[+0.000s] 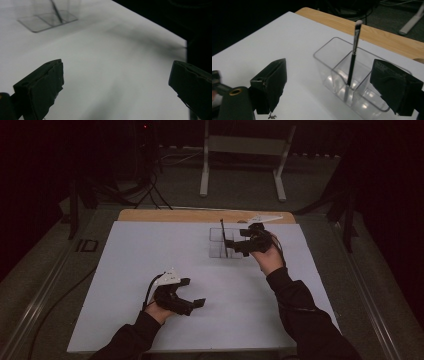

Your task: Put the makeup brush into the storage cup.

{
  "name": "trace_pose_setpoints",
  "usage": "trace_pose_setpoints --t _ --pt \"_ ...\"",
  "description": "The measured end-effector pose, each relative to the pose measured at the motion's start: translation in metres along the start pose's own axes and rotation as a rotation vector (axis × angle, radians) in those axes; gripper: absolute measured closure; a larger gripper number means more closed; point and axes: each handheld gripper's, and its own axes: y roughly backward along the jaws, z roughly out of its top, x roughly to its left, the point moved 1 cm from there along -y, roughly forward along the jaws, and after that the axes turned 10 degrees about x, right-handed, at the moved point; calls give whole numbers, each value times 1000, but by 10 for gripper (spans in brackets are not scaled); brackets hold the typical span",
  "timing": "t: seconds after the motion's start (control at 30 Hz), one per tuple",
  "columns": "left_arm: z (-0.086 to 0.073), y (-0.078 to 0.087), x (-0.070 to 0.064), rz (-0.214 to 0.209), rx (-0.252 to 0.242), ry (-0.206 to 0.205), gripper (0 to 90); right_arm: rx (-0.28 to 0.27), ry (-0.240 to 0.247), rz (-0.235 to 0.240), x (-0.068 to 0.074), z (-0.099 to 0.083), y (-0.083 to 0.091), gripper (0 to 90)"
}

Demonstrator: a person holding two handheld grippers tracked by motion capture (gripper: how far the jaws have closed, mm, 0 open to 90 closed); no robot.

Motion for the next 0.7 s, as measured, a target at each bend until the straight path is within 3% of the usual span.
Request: trace_pose_setpoints --t 0.17,0.3,0.5,0.7 --pt "2 1 1 4 12 -11 13 -16 8 15 4 -9 5 147" --pt "5 4 -1 8 14 -47 13 -10 22 40 11 -23 9 149" --pt "8 9 -3 -19 27 -76 13 -14 40 69 22 -41 12 185" --pt "4 15 -1 -19 46 -78 13 1 69 80 33 -58 13 184"
